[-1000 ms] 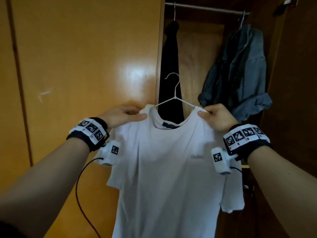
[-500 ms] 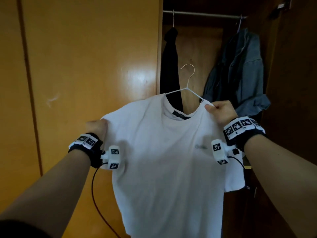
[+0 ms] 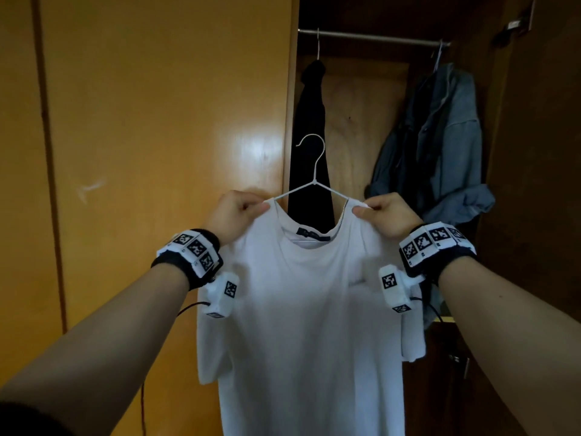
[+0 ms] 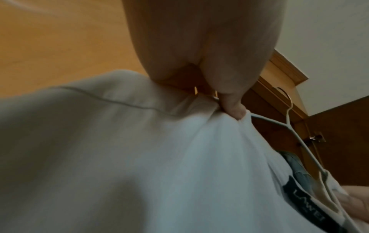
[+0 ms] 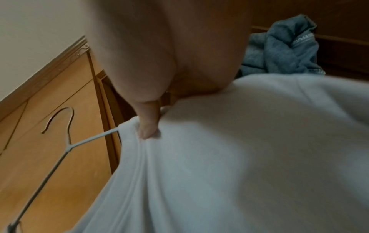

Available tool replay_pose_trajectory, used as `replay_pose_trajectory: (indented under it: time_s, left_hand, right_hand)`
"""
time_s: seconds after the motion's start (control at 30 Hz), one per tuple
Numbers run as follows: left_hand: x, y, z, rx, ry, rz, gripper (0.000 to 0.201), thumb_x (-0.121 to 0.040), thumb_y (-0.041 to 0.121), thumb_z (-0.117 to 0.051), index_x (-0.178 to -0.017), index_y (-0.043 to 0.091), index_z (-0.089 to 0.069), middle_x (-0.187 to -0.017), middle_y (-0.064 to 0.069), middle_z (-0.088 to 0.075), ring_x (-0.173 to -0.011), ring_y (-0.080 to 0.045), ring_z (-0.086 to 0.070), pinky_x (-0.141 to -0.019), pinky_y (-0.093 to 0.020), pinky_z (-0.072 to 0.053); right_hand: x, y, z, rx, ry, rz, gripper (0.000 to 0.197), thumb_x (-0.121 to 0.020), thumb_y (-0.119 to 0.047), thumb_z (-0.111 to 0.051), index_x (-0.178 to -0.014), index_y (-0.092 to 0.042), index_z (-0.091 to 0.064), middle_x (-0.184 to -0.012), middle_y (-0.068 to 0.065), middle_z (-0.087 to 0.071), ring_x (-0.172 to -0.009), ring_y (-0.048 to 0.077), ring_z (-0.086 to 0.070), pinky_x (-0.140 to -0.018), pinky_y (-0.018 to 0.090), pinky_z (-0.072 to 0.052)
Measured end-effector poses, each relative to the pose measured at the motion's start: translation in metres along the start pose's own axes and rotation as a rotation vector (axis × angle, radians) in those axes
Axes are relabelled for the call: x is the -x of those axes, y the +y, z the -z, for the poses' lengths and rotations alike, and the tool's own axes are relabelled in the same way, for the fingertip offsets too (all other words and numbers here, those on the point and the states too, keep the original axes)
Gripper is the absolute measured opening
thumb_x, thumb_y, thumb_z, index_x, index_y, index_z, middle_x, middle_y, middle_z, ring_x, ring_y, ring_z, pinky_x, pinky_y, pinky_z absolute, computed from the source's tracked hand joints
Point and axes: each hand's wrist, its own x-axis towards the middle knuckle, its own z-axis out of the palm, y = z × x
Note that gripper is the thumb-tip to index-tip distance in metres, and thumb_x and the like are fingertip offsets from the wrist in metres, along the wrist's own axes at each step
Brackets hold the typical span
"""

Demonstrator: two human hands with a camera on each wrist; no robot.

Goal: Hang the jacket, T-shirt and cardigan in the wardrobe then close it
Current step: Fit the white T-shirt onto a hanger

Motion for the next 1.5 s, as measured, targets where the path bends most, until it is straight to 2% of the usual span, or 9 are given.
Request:
replay_pose_trajectory:
  time_s: [0.23,0.47,0.63,0.73,0.93,1.13,1.3,1.37,1.5]
  left_hand:
    - [-0.013,-0.004,-0.014,-0.167,0.162,0.097,0.022,-0.096,0.043,-0.056,-0.088,0.029,-0.071,-0.060,0.018,-0.056,-0.058,-0.015,-0.054,-0.060,-0.029,-0.042]
    - [-0.025,0.006,-0.019,-0.226,0.122,0.087,0.026,-0.089,0.058,-0.058,-0.083,0.035,-0.070,-0.090,0.029,-0.065,-0.093,-0.011,-0.061,-0.080,-0.033,-0.049]
    - [-0.019,0.013,-0.016,-0.247,-0.063,-0.063,0.029,-0.099,0.040,-0.053,-0.092,0.021,-0.074,-0.056,0.014,-0.052,-0.052,-0.004,-0.044,-0.055,-0.028,-0.036]
    - [-0.020,0.018,-0.009,-0.249,0.014,-0.122,0.028,-0.100,0.038,-0.052,-0.088,0.022,-0.071,-0.059,0.002,-0.053,-0.053,-0.016,-0.046,-0.054,-0.031,-0.038]
    - [-0.018,0.015,-0.004,-0.257,-0.073,-0.103,0.030,-0.099,0.036,-0.054,-0.078,0.025,-0.071,-0.055,-0.003,-0.049,-0.050,-0.017,-0.040,-0.053,-0.033,-0.036]
    - [-0.007,0.015,0.005,-0.035,-0.038,0.083,0.047,-0.100,0.033,-0.054,-0.054,0.033,-0.063,-0.044,0.012,-0.040,-0.046,-0.015,-0.033,-0.048,-0.026,-0.032]
    - [-0.004,0.031,0.012,0.132,-0.092,0.080,0.041,-0.102,0.021,-0.051,-0.062,0.021,-0.059,-0.062,0.002,-0.059,-0.037,-0.004,-0.031,-0.040,-0.015,-0.030]
    - [-0.006,0.025,0.011,0.054,-0.097,0.063,0.035,-0.101,0.023,-0.053,-0.069,0.026,-0.066,-0.054,0.007,-0.058,-0.042,-0.004,-0.039,-0.046,-0.017,-0.035]
    - [-0.003,0.016,-0.003,-0.290,-0.017,-0.277,0.041,-0.088,0.034,-0.070,-0.127,0.025,-0.061,-0.127,0.001,-0.053,-0.112,-0.011,-0.052,-0.101,-0.023,-0.043]
  right_hand:
    - [0.003,-0.023,-0.007,0.276,0.196,0.300,0.026,-0.081,-0.027,-0.069,-0.106,-0.021,-0.067,-0.102,-0.005,-0.051,-0.093,0.016,-0.055,-0.086,0.029,-0.046]
    - [0.014,-0.048,-0.051,0.991,-0.138,0.417,0.019,-0.091,-0.029,-0.057,-0.101,-0.027,-0.073,-0.105,-0.003,-0.062,-0.108,0.022,-0.049,-0.077,0.029,-0.020]
    - [0.019,-0.058,-0.065,0.963,0.232,0.322,0.018,-0.092,-0.006,-0.043,-0.095,-0.011,-0.061,-0.099,0.008,-0.064,-0.090,0.033,-0.065,-0.064,0.034,-0.031]
    - [0.019,-0.060,-0.082,1.095,0.055,0.302,0.021,-0.095,-0.011,-0.044,-0.103,-0.010,-0.064,-0.106,0.010,-0.065,-0.098,0.032,-0.064,-0.068,0.036,-0.037]
    - [-0.003,-0.057,-0.081,0.749,-0.350,0.141,0.034,-0.093,-0.009,-0.046,-0.120,-0.014,-0.066,-0.112,0.009,-0.067,-0.095,0.026,-0.065,-0.077,0.029,-0.050]
    - [0.011,-0.073,-0.040,0.391,0.247,0.335,0.023,-0.090,-0.023,-0.053,-0.108,-0.020,-0.068,-0.095,-0.001,-0.066,-0.082,0.015,-0.060,-0.068,0.024,-0.043]
    - [0.003,-0.053,-0.036,0.179,-0.004,0.184,0.029,-0.097,-0.036,-0.054,-0.089,-0.014,-0.071,-0.080,0.000,-0.067,-0.075,0.014,-0.060,-0.074,0.031,-0.048]
    - [0.001,-0.049,-0.035,0.161,0.014,0.199,0.035,-0.099,-0.032,-0.053,-0.077,-0.012,-0.072,-0.070,0.001,-0.065,-0.066,0.011,-0.056,-0.069,0.029,-0.044]
    - [-0.003,-0.036,-0.038,0.095,0.055,0.184,0.037,-0.098,-0.031,-0.054,-0.065,-0.017,-0.065,-0.067,0.011,-0.063,-0.064,0.013,-0.053,-0.067,0.030,-0.043]
